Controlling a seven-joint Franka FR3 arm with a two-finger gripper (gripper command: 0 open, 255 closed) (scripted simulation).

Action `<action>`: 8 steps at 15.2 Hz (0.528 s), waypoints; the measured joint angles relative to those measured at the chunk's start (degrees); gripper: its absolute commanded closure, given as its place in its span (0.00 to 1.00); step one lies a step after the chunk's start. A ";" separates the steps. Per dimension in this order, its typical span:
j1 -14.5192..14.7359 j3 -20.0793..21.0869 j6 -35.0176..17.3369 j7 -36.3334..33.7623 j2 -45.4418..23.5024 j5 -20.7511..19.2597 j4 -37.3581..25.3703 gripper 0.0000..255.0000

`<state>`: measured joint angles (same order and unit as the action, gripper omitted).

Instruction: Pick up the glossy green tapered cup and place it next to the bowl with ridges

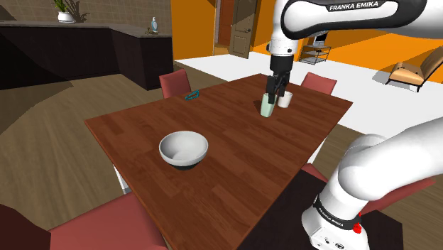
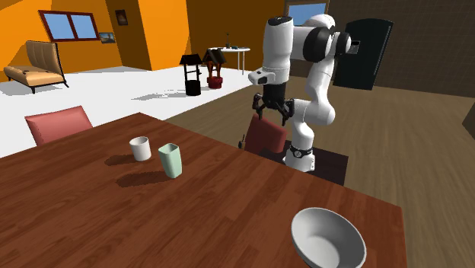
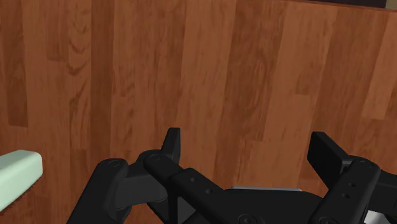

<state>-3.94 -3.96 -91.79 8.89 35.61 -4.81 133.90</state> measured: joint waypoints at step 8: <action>-2.76 -7.39 -8.31 8.10 -10.90 -3.21 -4.05 0.00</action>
<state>-6.70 -11.35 -100.10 16.99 24.71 -8.01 129.85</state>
